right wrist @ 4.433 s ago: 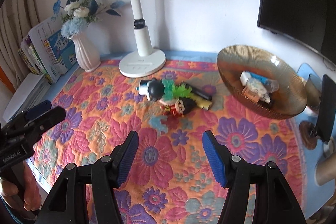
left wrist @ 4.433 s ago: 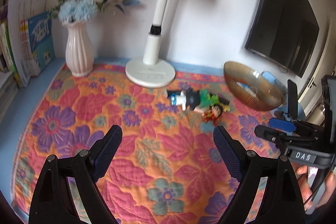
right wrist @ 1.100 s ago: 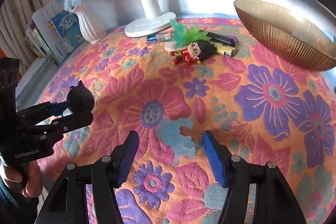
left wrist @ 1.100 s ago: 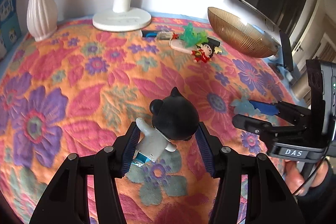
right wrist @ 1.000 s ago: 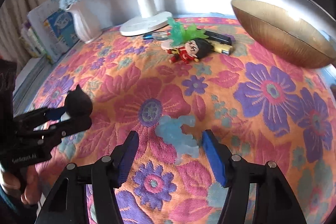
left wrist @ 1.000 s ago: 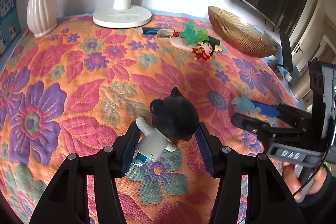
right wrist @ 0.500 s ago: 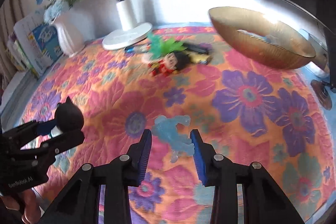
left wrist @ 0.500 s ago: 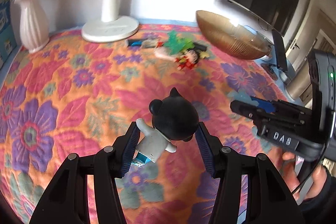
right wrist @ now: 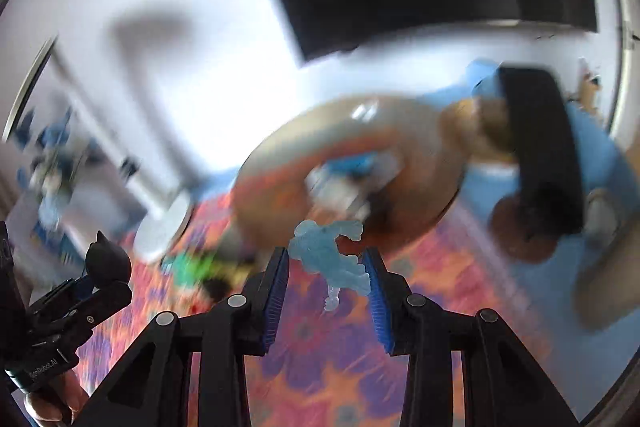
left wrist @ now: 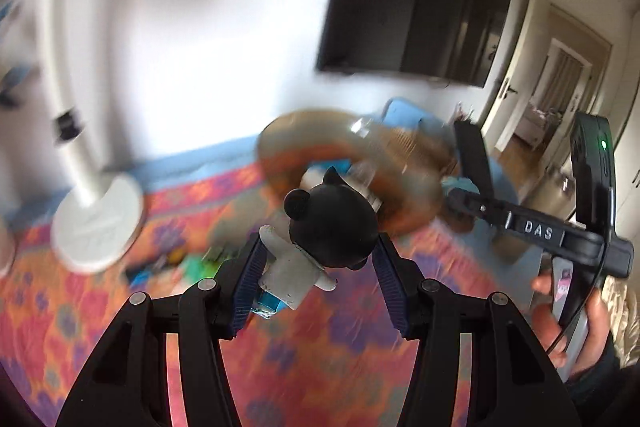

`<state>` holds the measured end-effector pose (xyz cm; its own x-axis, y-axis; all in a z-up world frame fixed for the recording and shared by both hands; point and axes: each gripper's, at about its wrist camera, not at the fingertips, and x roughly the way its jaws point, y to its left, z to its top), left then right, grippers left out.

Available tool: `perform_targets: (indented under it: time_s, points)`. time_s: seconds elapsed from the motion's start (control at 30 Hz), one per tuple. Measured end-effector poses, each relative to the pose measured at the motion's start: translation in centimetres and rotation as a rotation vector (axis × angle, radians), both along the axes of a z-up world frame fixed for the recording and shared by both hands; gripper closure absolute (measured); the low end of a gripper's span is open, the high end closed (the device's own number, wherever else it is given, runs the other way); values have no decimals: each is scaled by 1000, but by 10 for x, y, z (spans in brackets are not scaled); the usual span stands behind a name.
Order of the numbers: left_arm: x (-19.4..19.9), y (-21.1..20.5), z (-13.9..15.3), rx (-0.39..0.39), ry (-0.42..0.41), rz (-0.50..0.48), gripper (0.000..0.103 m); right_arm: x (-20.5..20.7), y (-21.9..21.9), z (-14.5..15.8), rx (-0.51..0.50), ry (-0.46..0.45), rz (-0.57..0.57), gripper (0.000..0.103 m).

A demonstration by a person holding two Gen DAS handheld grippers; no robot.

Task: Organize rigid objects
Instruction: 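Carry mouse and blue figure into the amber bowl and open both grippers, then withdraw both tools from the bowl back over the remaining toys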

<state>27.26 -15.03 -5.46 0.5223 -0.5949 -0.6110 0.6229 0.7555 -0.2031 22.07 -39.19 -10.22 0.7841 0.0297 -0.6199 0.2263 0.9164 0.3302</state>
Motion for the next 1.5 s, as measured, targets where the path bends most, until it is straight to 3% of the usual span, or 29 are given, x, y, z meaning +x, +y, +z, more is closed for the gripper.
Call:
perform_targets:
  time_s: [0.17,0.47,0.7,0.73,0.8,0.83,0.9,1.17,1.33,1.5]
  points:
    - [33,-51,2,-61,49,-30,51,13,-31,20,-62,-35,-73,66]
    - [51,-91,-38,5,118,-16,51,33,-42,0,-70,16,-90,66]
    - [61,-94,-47,28,139,4,51,44,-43,-16,-50,75,-80,66]
    - [61,-94,-46,27,140,7,49,45,-43,-17,-55,82,-81,66]
    - [60,-91,-44,11,132,10,29,47,-42,-19,-59,97,-80,62]
    - [59,-89,-42,5,116,15,20,48,-43,-19,-59,101,-86,55]
    - [53,-80,-34,2,71,32,20,43,-45,-14,-52,91,-102,46]
    - [27,-15,-6,-61,61,101,20,19,-22,5,-35,59,-71,46]
    - [-2,35,8,-70,26,158,20,2,19,18,-45,31,-4,45]
    - [-33,93,10,-90,-12,256,13,-13,68,15,-41,27,93,36]
